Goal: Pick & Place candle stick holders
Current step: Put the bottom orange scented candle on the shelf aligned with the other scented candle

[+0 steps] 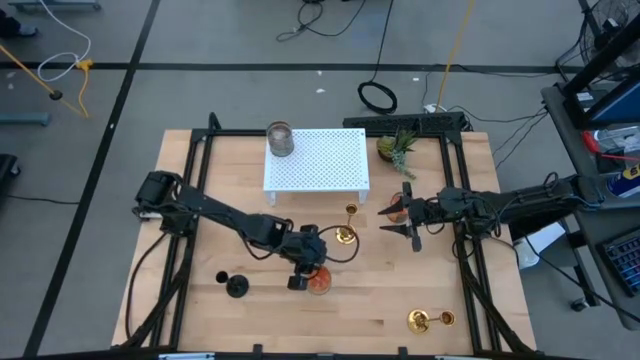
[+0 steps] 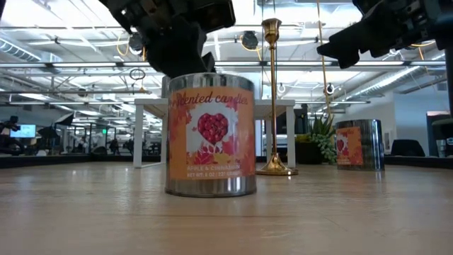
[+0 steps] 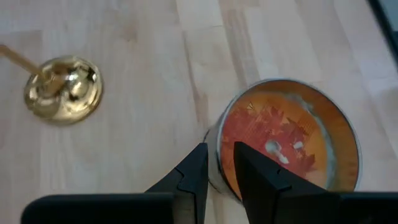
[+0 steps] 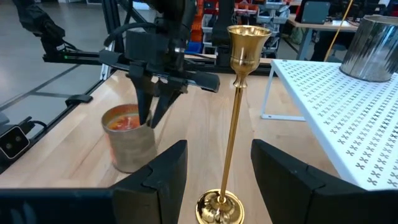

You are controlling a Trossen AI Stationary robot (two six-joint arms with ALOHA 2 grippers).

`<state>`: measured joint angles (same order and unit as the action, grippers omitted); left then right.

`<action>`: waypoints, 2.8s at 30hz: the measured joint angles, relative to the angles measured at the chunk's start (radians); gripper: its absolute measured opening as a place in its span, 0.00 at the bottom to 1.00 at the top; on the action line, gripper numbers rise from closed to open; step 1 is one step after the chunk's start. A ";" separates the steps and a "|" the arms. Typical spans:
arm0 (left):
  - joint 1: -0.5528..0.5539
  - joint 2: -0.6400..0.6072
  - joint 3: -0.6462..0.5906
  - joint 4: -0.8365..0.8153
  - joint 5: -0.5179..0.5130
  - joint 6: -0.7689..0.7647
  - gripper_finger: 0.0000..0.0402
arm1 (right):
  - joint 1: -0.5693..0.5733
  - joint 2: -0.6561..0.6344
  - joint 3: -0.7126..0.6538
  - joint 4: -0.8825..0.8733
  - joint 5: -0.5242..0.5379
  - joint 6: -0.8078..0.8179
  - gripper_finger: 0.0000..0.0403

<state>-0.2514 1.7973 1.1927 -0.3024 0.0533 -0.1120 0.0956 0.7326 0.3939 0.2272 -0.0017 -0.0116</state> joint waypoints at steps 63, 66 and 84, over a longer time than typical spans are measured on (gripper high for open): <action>0.717 -0.166 0.491 -0.429 0.013 0.382 0.01 | 0.000 0.000 0.000 0.008 0.001 -0.031 0.44; 0.751 -0.153 0.490 -0.445 0.030 0.393 0.01 | 0.000 0.000 0.000 0.008 0.001 -0.031 0.44; 0.820 -0.056 0.490 -0.394 0.033 0.430 0.01 | 0.000 0.001 -0.001 0.009 0.001 -0.030 0.44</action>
<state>0.5682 1.7416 1.6825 -0.6964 0.0864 0.3178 0.0952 0.7334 0.3929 0.2361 -0.0010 -0.0414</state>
